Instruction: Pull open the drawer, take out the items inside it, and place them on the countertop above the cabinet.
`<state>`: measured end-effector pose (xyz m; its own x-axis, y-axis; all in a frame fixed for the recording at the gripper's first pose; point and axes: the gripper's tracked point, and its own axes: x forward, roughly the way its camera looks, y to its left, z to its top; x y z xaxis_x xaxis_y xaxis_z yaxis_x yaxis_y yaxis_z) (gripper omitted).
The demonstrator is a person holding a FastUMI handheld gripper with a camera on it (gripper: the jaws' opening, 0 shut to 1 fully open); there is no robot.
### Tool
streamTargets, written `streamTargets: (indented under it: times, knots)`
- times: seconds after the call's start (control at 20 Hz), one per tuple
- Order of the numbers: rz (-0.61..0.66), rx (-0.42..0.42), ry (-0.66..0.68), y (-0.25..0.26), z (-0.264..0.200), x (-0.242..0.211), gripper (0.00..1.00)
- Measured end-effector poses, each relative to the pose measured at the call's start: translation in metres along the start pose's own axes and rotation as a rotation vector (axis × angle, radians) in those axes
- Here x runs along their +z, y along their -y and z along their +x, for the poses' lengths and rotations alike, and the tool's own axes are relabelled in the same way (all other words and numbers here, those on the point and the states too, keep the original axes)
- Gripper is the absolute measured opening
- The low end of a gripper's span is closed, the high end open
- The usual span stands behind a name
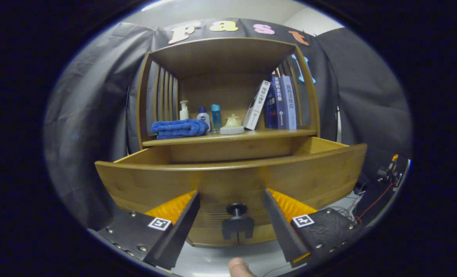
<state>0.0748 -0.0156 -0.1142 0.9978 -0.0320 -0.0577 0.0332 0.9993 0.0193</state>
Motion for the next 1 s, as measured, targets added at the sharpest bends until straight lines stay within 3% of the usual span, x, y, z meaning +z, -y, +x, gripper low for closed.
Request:
streamTargets:
  times: [1.0]
  knots:
    - [0.038, 0.022, 0.096, 0.000, 0.080, 0.015, 0.99]
